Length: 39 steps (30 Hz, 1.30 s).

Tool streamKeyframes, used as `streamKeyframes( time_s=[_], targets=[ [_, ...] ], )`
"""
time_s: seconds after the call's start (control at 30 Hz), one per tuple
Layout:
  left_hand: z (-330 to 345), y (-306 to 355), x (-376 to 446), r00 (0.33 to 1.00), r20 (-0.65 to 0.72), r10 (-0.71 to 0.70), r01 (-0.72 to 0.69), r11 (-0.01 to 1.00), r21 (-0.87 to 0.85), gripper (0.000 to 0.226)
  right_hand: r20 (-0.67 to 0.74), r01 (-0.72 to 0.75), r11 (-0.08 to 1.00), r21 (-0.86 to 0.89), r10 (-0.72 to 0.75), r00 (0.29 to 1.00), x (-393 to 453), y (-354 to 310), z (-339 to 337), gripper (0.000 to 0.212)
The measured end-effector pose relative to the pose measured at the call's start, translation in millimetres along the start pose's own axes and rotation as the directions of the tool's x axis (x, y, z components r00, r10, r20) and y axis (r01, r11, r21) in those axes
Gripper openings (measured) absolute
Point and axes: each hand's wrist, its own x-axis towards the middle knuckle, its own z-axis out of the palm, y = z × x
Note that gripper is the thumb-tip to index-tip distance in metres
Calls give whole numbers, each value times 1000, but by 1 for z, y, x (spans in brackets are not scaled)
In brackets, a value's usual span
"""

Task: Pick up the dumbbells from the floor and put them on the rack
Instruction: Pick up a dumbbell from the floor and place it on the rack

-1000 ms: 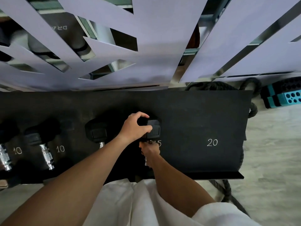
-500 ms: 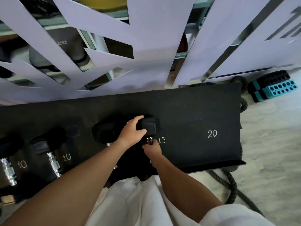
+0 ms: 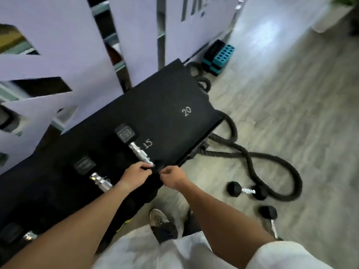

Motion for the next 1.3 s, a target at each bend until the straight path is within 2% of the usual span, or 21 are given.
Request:
streamKeyframes(
  time_s=[0.13, 0.27, 0.47, 0.63, 0.7, 0.77, 0.9, 1.0, 1.13, 1.3],
  targets=[
    [54, 13, -17, 993, 101, 64, -75, 991, 111, 11, -84, -78, 988, 132, 89, 993, -27, 63, -31, 32],
    [121, 29, -38, 971, 211, 115, -163, 961, 224, 9, -170, -90, 958, 271, 140, 975, -63, 136, -65, 29],
    [257, 46, -97, 910, 378, 171, -316, 876, 365, 8, -268, -149, 854, 499, 316, 910, -125, 291, -100, 20],
    [361, 46, -157, 887, 442, 135, -326, 860, 393, 9, -283, -176, 772, 611, 420, 862, -187, 415, -108, 13],
    [392, 46, -177, 885, 456, 99, -298, 872, 388, 9, -288, -189, 752, 631, 454, 843, -204, 457, -109, 21],
    [424, 46, -193, 873, 481, 84, -306, 862, 405, 9, -287, -206, 742, 637, 477, 830, -222, 495, -114, 17],
    [473, 54, -209, 855, 515, 60, -316, 847, 428, 11, -284, -214, 709, 672, 513, 810, -246, 545, -134, 17],
    [510, 65, -210, 838, 543, 57, -331, 844, 422, 11, -274, -207, 660, 722, 548, 790, -252, 574, -153, 36],
    [561, 86, -206, 815, 579, 17, -336, 828, 449, 6, -233, -217, 605, 766, 575, 784, -252, 604, -182, 15],
    [641, 132, -175, 783, 620, -58, -335, 800, 498, 6, -189, -240, 534, 811, 627, 756, -244, 647, -236, 16]
  ],
)
